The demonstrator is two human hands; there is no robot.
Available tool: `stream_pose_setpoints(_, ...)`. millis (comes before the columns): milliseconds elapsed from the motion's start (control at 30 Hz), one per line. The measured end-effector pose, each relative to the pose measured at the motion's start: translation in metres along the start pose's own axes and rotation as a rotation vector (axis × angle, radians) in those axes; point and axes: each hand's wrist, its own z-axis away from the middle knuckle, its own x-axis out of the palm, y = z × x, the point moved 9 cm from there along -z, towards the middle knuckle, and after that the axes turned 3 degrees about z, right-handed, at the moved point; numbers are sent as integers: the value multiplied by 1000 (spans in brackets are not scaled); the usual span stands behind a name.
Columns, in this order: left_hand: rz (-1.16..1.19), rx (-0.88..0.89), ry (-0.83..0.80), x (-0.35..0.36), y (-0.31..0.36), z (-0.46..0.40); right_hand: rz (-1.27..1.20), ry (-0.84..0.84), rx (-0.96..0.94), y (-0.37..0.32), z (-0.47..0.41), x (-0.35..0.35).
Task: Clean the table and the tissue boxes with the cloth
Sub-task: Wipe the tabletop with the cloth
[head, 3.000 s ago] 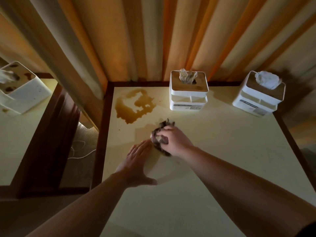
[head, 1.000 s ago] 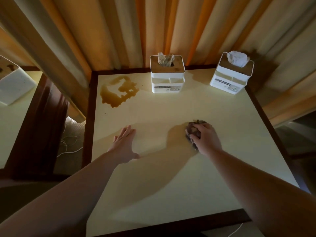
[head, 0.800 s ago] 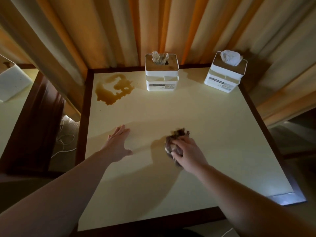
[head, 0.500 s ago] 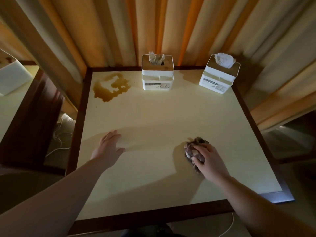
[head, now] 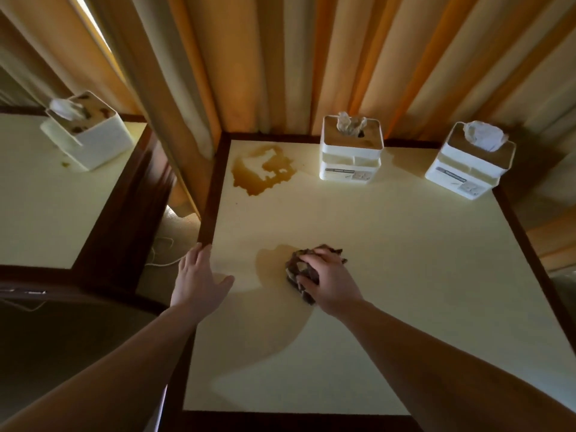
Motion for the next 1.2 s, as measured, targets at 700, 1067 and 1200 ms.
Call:
stream_pose_setpoints(700, 6, 242, -133, -2, 39, -176, -32, 265, 145, -78, -190, 23)
stream_pose_setpoints(1067, -140, 350, -139, 21, 37, -193, 126, 333, 289, -10, -190, -14)
stream_pose_setpoints(1200, -193, 356, -112, 20, 40, -187, 68, 329, 367, 5, -243, -29)
